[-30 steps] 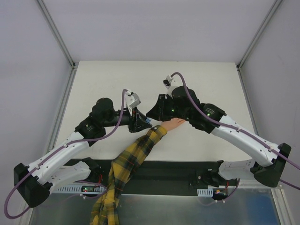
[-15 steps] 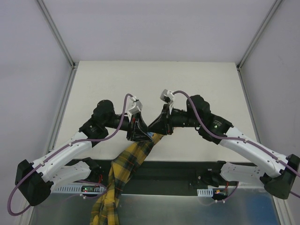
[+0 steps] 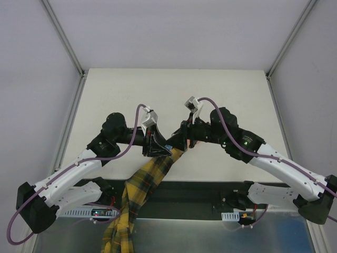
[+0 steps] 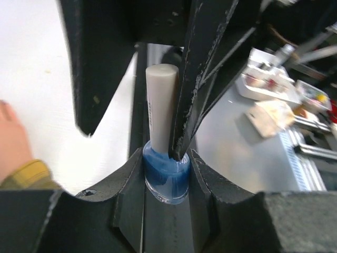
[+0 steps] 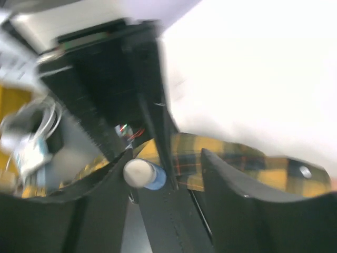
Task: Paint the nails
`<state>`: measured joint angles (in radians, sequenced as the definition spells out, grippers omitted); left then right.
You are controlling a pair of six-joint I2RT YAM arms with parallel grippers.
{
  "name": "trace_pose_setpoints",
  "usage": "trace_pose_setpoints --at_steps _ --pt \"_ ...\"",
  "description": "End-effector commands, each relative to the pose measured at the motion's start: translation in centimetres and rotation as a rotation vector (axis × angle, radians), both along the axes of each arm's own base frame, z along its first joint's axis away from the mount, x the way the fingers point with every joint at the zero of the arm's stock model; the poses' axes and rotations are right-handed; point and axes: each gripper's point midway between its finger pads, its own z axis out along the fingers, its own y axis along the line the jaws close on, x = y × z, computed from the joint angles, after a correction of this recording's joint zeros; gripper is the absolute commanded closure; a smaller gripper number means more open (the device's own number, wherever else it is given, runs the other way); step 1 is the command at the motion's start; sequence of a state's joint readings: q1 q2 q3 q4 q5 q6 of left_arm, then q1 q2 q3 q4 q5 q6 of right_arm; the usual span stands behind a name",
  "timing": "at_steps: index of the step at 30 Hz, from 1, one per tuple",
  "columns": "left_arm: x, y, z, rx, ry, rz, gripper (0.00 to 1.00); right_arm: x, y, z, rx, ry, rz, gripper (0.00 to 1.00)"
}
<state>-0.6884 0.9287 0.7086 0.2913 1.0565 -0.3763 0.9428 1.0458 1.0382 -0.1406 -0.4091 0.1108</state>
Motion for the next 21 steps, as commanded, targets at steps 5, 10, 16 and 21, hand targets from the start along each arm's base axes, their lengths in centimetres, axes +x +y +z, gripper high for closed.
trace_pose_setpoints --at_steps 5,10,16,21 --pt "5.8 0.9 1.3 0.021 -0.198 0.388 1.0 5.2 -4.0 1.9 -0.093 0.086 -0.596 0.36" --pt "7.1 1.6 1.0 0.043 -0.219 0.474 1.0 5.2 -2.5 3.0 -0.092 0.052 -0.651 0.33" --pt "7.3 1.7 1.1 0.044 -0.225 0.487 1.0 6.2 -0.3 3.6 -0.127 0.01 -0.709 0.39" --pt "7.4 1.8 1.1 0.045 -0.228 0.502 1.0 6.6 1.8 2.6 -0.158 0.014 -0.706 0.53"
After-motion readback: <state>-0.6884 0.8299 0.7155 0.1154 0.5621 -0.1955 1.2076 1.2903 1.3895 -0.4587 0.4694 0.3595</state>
